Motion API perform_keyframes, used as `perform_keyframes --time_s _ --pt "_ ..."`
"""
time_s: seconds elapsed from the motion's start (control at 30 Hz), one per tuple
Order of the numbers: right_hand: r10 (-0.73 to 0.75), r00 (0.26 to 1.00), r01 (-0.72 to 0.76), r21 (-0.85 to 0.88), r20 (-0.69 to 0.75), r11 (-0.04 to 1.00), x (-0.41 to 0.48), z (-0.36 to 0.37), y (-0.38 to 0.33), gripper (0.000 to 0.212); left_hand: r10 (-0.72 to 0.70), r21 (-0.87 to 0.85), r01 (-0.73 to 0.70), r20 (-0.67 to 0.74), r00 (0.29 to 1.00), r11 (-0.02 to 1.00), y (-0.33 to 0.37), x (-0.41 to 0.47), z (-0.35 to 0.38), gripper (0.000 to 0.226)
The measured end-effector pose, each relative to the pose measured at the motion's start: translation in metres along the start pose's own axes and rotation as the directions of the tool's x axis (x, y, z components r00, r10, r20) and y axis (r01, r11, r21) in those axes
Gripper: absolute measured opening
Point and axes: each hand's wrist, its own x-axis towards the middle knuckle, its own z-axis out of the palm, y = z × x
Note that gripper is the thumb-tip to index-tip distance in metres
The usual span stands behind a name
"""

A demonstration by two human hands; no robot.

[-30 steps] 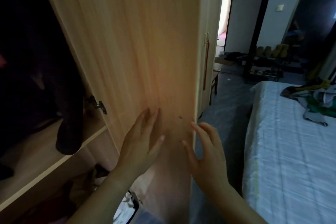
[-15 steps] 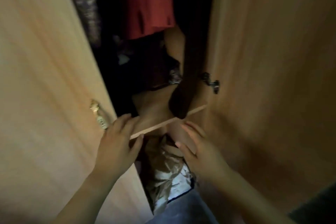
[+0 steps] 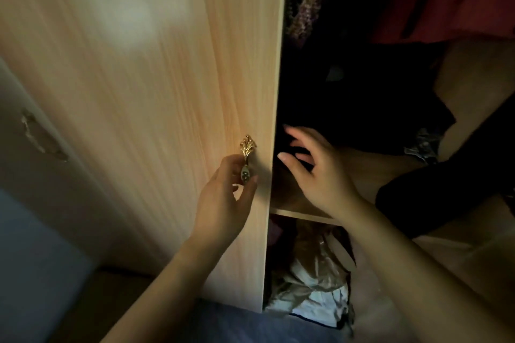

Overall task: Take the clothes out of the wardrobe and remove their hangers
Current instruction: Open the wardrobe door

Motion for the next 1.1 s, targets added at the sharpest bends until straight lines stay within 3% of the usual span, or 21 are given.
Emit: perform_keyframes --time_s 0.2,0.43,0.63,0.8,0.93,1.1 --pt "-0.168 0.985 0.157 0.194 0.04 0.968 0.002 0.006 0.015 0.043 -0.137 -0.028 0.135 -0.121 0.983 0.99 0.014 -0.011 0.014 0.031" --pt "-0.138 0.99 0.123 0.354 0.018 0.927 -0.017 0.012 0.0 0.036 -0.149 0.007 0.15 -0.095 0.984 0.989 0.021 -0.039 -0.011 0.032" --pt "-0.143 0.981 0.092 0.341 0.127 0.936 -0.047 0.016 -0.042 0.036 -0.177 0.008 0.178 -0.055 0.983 0.984 0.023 -0.085 -0.048 0.03" --pt "-0.237 0.959 0.188 0.28 0.153 0.941 -0.08 0.034 -0.094 0.059 -0.157 0.051 0.156 0.006 0.988 0.986 0.017 -0.13 -0.102 0.031" --pt "-0.259 0.951 0.185 0.363 0.167 0.913 -0.104 0.056 -0.146 0.051 -0.166 0.074 0.162 0.043 0.985 0.984 0.0 -0.166 -0.151 0.034" --pt "-0.286 0.935 0.191 0.384 0.208 0.903 -0.123 0.102 -0.206 0.056 -0.158 0.072 0.159 -0.019 0.987 0.985 -0.016 -0.21 -0.21 0.039"
